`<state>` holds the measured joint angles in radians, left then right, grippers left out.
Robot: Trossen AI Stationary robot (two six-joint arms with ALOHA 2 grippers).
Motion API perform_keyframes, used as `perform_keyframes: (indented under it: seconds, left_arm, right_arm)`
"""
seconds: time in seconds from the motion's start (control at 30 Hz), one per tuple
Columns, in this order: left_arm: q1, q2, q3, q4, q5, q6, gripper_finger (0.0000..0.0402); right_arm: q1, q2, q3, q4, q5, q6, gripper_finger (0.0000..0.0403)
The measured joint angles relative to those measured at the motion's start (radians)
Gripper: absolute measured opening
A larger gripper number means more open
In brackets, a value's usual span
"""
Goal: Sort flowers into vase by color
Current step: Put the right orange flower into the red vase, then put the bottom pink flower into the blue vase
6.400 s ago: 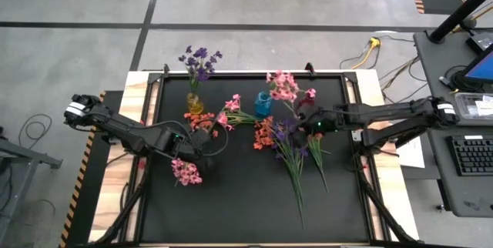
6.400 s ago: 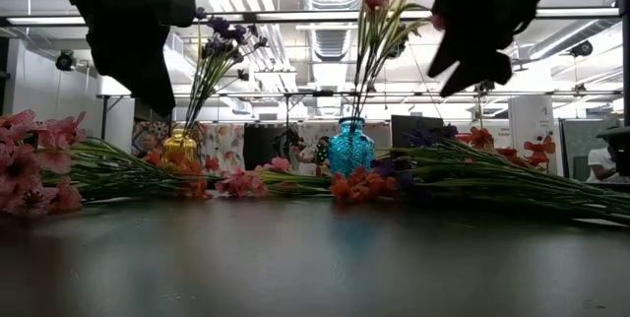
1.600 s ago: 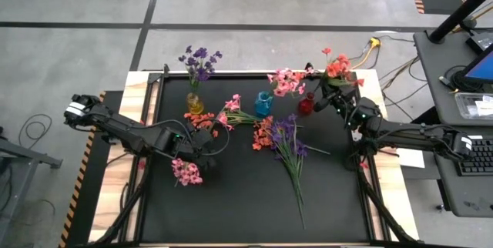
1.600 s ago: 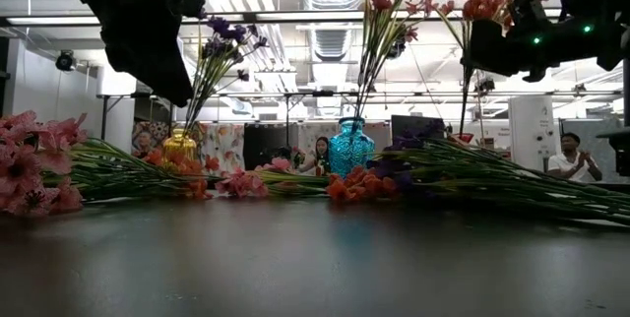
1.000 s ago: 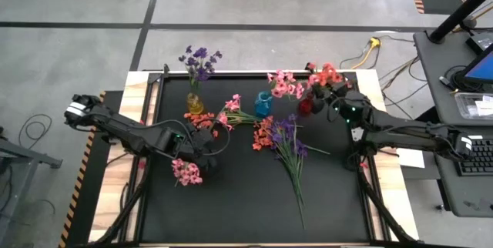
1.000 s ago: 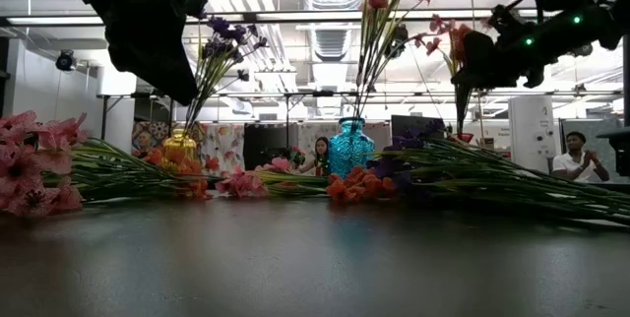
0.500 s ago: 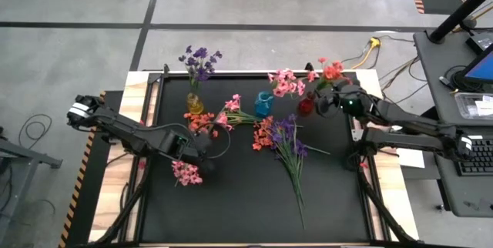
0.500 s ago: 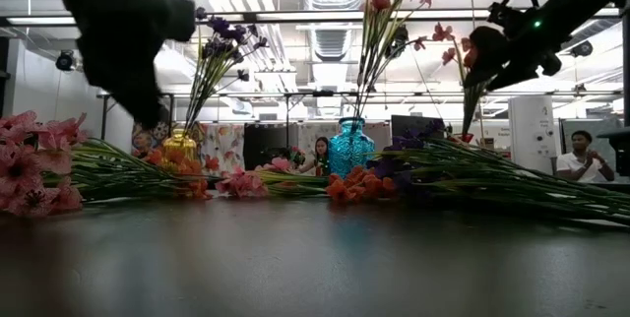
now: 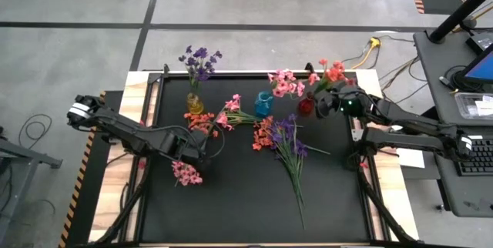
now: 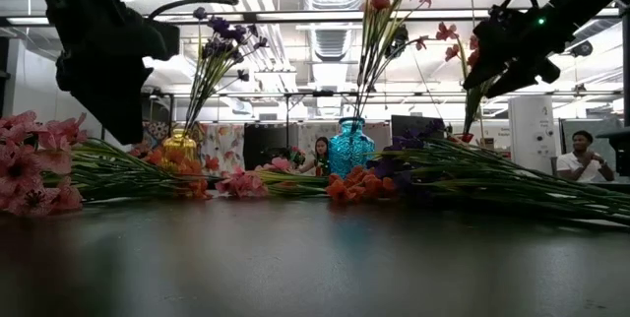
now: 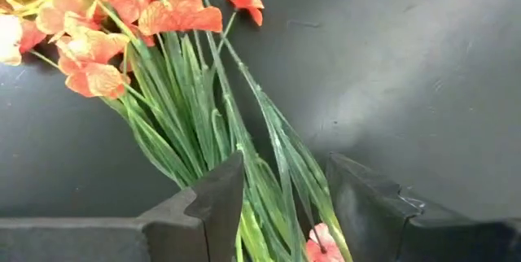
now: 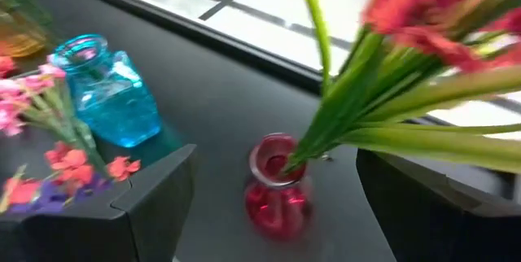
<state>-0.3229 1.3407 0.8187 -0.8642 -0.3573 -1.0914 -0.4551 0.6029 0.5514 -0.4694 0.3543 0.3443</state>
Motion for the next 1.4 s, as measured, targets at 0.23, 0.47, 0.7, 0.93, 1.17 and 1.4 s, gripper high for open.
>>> perform_keyframes:
  seconds: [0.23,0.47,0.7,0.93,1.17,1.4]
  left_arm:
    - [0.0,0.0,-0.057,0.105,0.0,-0.003,0.016]
    - [0.0,0.0,-0.087,0.098,0.0,-0.065,0.016]
    - [0.0,0.0,-0.143,0.102,0.0,-0.105,0.016]
    - [-0.002,0.0,-0.154,0.131,0.013,-0.106,0.0156]
    - [-0.012,0.0,-0.158,0.136,0.102,-0.107,0.0094]
    - [-0.05,0.0,-0.149,0.159,0.178,-0.078,0.0008]
  right_arm:
    - [0.046,0.0,0.0,-0.004,-0.043,0.004,0.0325]
    - [0.179,0.0,0.0,-0.006,-0.069,-0.053,0.0325]
    - [0.299,0.0,-0.001,-0.006,-0.068,-0.059,0.0325]
    - [0.462,0.008,-0.001,-0.013,-0.09,-0.121,0.0325]
    - [0.605,0.074,-0.002,0.015,-0.062,-0.13,0.0325]
    - [0.709,0.205,0.002,0.14,-0.038,-0.164,0.0325]
